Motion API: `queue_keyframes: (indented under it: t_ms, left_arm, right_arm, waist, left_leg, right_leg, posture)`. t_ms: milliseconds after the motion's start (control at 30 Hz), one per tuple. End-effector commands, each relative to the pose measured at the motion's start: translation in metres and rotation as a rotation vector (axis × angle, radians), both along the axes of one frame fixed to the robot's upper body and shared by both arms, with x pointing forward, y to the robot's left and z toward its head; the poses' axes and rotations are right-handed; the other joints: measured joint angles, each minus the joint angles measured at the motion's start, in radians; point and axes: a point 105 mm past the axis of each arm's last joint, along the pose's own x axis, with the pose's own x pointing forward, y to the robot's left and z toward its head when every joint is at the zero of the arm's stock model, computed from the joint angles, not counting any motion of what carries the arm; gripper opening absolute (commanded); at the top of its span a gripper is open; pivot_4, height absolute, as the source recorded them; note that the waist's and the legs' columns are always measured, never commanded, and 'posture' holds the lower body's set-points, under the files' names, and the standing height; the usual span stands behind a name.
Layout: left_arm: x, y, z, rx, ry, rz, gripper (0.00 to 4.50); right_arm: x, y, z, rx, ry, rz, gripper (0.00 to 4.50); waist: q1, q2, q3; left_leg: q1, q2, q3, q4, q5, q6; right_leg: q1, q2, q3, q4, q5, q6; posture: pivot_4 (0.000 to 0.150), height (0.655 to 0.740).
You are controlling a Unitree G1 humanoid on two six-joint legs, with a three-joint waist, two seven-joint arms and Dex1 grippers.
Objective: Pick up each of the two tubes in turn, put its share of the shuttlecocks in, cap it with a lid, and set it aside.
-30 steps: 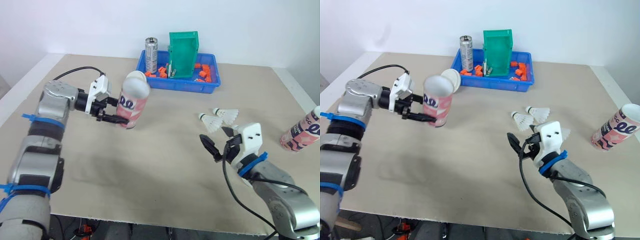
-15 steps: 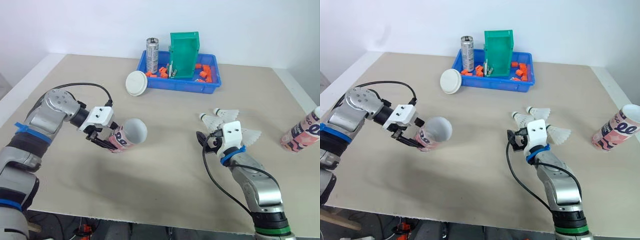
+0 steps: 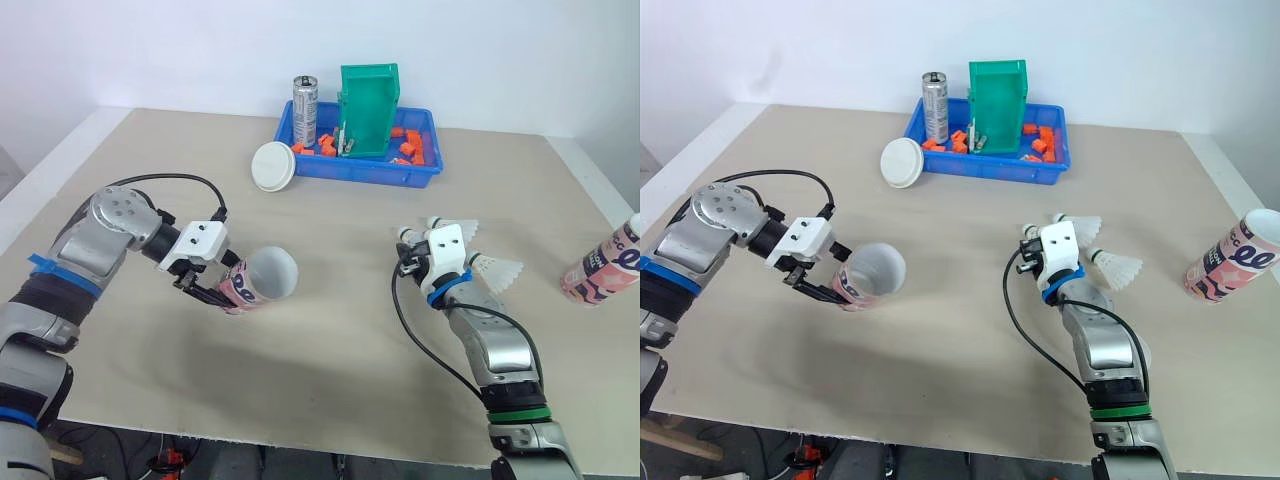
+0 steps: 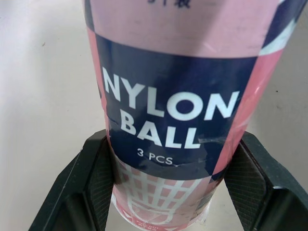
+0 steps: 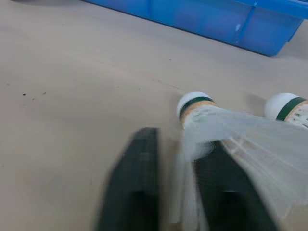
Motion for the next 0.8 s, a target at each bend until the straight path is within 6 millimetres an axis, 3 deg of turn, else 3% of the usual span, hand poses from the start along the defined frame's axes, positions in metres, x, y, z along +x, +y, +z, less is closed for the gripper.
queue_keyframes:
  t_ms: [33,100,200,267,333,433,500,633,800]
  left_arm:
    - [-0.006,-0.004,-0.011,0.007,0.037,-0.032,3.08]
    - [-0.006,-0.005,-0.011,-0.001,0.041,-0.031,3.08]
    - [-0.006,-0.006,-0.013,-0.006,0.046,-0.029,3.08]
    - [-0.005,-0.006,-0.016,-0.008,0.050,-0.028,3.08]
    - [-0.005,-0.007,-0.016,-0.021,0.062,-0.026,3.08]
    - [-0.005,-0.010,-0.016,-0.047,0.076,-0.023,3.08]
    - [-0.004,-0.012,-0.012,-0.071,0.079,-0.022,3.08]
    - [-0.001,-0.013,-0.001,-0.111,0.071,-0.010,3.08]
    - [-0.002,-0.016,0.009,-0.155,0.077,-0.010,3.08]
  right_arm:
    - [-0.006,0.010,0.038,0.004,-0.125,0.078,0.03]
    - [-0.017,0.021,0.054,-0.030,-0.175,0.175,0.03]
    - [-0.037,0.032,0.095,-0.066,-0.281,0.302,0.03]
    - [-0.063,0.045,0.130,-0.111,-0.357,0.476,0.03]
    - [-0.105,0.065,0.145,-0.214,-0.358,0.749,0.03]
    - [-0.145,0.084,0.138,-0.339,-0.274,1.026,0.03]
    - [-0.155,0.091,0.132,-0.379,-0.225,1.125,0.03]
    - [-0.150,0.089,0.118,-0.443,-0.171,1.162,0.03]
    - [-0.135,0.098,0.116,-0.474,-0.202,1.155,0.03]
  waist:
    - [0.000,0.000,0.000]
    - [0.001,0.001,0.000]
    - [0.001,0.001,0.000]
    - [0.002,0.002,0.000]
    - [0.002,0.001,-0.001]
    - [0.007,0.006,0.001]
    - [0.005,0.005,0.000]
    - [0.005,0.005,0.000]
    - [0.002,0.004,0.000]
  left_leg:
    - [0.000,0.000,0.000,0.000,0.000,0.000]
    - [0.000,0.000,0.000,0.000,0.000,0.000]
    - [0.000,0.000,0.000,0.000,0.000,0.000]
    - [0.000,0.000,0.000,0.000,0.000,0.000]
    - [0.000,-0.001,0.000,0.001,0.000,0.000]
    - [0.000,-0.001,0.000,0.000,0.000,0.000]
    - [0.001,0.000,0.000,0.001,-0.001,0.001]
    - [0.001,0.000,0.000,0.004,-0.001,0.001]
    - [0.000,0.000,0.002,0.005,0.000,0.001]
  right_leg:
    - [0.000,0.000,0.000,0.000,0.000,0.000]
    - [0.000,0.000,0.000,0.000,0.000,0.000]
    - [0.000,0.000,0.000,0.000,0.000,0.001]
    - [0.000,-0.001,0.000,0.000,0.000,0.001]
    - [0.001,-0.001,0.000,0.000,0.000,0.001]
    - [0.003,-0.003,-0.001,0.000,-0.001,0.002]
    - [0.004,-0.003,-0.002,0.000,-0.002,0.001]
    - [0.004,-0.003,-0.002,0.000,-0.002,-0.001]
    - [0.003,-0.003,-0.001,0.000,-0.001,-0.001]
  posture:
    - [0.150,0.7362]
    - [0.150,0.7362]
    - [0.150,0.7362]
    - [0.150,0.7362]
    - [0.150,0.7362]
    - [0.150,0.7362]
    - [0.150,0.7362]
    - [0.150,0.7362]
    - [0.150,0.7362]
